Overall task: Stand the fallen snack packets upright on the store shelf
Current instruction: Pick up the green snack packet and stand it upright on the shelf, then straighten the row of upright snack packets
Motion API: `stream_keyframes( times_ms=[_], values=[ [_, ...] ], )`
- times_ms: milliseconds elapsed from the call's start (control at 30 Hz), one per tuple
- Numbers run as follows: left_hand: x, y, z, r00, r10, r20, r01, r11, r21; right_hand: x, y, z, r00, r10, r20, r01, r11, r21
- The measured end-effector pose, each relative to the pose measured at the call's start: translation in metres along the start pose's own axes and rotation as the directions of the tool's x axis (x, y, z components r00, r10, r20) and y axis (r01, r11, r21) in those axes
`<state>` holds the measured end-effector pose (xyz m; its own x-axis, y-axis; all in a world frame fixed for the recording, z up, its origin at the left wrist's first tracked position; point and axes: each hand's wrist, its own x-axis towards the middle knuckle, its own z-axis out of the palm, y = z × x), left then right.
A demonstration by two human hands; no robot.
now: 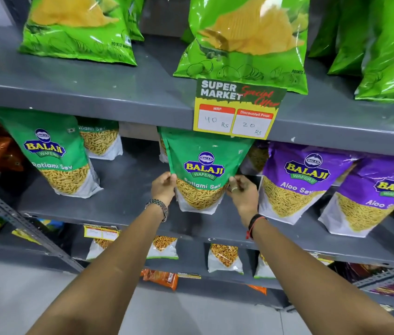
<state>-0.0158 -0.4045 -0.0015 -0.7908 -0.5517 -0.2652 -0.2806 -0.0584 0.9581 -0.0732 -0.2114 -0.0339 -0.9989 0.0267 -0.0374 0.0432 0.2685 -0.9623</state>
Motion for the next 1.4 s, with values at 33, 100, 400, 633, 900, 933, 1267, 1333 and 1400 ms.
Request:
stream_keyframes(
  times_ms=[33, 100, 400, 633, 900, 933, 1267, 1333, 1400],
  values=[
    [-0.001, -0.002, 0.001, 1.000, 0.001, 0.008, -0.001, 1.000, 0.011, -0.008, -0.012, -0.003, 1.000, 0.016, -0.006, -0.016, 1.000, 0.018],
    [-0.004, -0.009, 0.007, 0.998, -0.030, 0.050, 0.028, 0.999, 0.037, -0.016, -0.021, -0.005, 0.996, 0.081, 0.028, -0.083, 0.995, 0.050],
    [-0.019, -0.013, 0.012, 0.997, -0.078, -0.010, 0.077, 0.993, -0.093, -0.036, -0.017, 0.022, 0.904, 0.326, 0.278, -0.383, 0.905, 0.186],
    [0.008, -0.013, -0.022, 0.993, -0.060, -0.101, 0.044, 0.988, -0.150, -0.035, -0.029, 0.071, 0.882, 0.337, 0.331, -0.421, 0.878, 0.227],
    [0.017, -0.010, -0.033, 0.982, -0.067, -0.174, 0.043, 0.989, -0.139, -0.031, -0.037, 0.087, 0.859, 0.358, 0.367, -0.456, 0.860, 0.229],
    [0.015, -0.012, -0.031, 0.980, -0.056, -0.191, 0.031, 0.990, -0.135, -0.032, -0.034, 0.083, 0.856, 0.359, 0.372, -0.456, 0.863, 0.218],
    [-0.052, -0.062, 0.070, 0.981, -0.091, -0.169, 0.086, 0.995, -0.041, -0.049, 0.053, -0.067, 0.924, 0.340, -0.174, -0.271, 0.904, 0.329],
    [-0.061, -0.056, 0.098, 0.995, -0.092, -0.028, 0.090, 0.993, -0.071, -0.045, 0.062, -0.108, 0.892, 0.317, -0.322, -0.215, 0.924, 0.315],
    [-0.066, -0.046, 0.125, 0.974, -0.133, 0.185, 0.151, 0.985, -0.086, -0.037, 0.060, -0.142, 0.857, 0.310, -0.412, -0.188, 0.932, 0.311]
  ],
)
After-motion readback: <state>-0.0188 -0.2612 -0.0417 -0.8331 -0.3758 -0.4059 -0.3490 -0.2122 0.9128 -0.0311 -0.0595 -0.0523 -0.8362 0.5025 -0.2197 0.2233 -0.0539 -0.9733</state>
